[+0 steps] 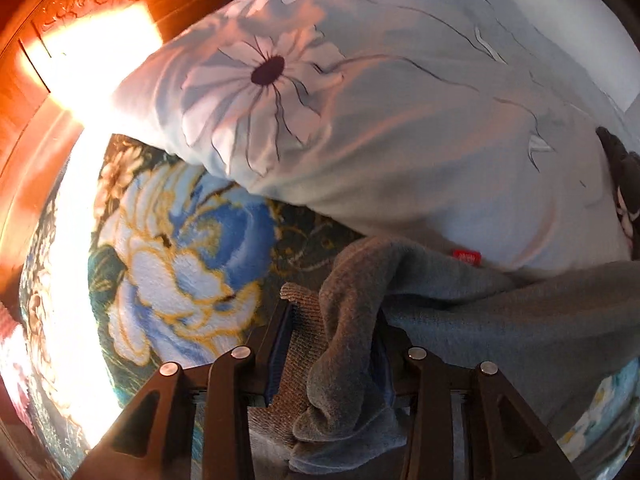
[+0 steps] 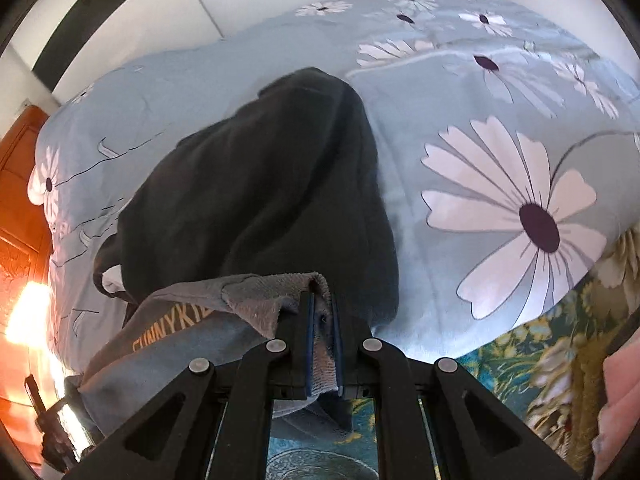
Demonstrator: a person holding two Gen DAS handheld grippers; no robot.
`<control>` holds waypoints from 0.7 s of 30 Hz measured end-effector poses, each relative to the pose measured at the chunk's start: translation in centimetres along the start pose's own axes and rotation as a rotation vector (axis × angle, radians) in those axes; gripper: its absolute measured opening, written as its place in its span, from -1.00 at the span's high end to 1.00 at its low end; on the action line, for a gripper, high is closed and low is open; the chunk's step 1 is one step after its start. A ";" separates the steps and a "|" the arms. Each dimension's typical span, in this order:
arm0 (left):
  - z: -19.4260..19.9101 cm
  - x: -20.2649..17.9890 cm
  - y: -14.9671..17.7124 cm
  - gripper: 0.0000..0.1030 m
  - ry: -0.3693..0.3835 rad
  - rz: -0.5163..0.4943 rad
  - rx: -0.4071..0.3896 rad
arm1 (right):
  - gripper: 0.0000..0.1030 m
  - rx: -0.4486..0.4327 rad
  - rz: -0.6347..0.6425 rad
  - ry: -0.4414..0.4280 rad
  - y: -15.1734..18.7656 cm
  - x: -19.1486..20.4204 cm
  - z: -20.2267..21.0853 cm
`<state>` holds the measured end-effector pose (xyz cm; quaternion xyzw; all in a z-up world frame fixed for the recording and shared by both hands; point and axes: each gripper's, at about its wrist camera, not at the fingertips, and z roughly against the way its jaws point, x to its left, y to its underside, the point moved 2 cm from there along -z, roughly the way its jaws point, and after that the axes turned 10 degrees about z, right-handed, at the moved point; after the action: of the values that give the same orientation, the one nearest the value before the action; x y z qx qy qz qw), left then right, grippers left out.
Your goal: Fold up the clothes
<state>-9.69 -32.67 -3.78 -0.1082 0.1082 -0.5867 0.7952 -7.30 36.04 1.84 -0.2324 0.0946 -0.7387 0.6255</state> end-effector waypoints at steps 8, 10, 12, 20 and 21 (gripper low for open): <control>4.1 2.5 1.3 -0.18 0.027 0.043 -0.003 | 0.27 -0.071 0.034 0.045 0.1 0.7 3.6; 5.7 3.2 1.9 -0.21 0.039 0.074 -0.024 | 0.19 -0.097 0.072 0.036 0.8 1.8 5.4; 7.6 3.6 3.2 -0.24 0.068 0.109 -0.049 | 0.13 -0.093 0.110 -0.006 2.3 3.1 6.7; 11.3 1.9 13.0 -0.31 0.185 0.068 -0.053 | 0.10 0.214 0.187 -0.091 17.1 3.8 5.6; 11.4 1.4 14.3 -0.31 0.183 0.049 -0.045 | 0.10 0.246 0.151 -0.088 18.8 2.9 5.1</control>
<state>7.16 -29.37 2.69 -0.0695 0.1961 -0.5721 0.7934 11.25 30.26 -1.13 -0.1783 -0.0072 -0.6847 0.7067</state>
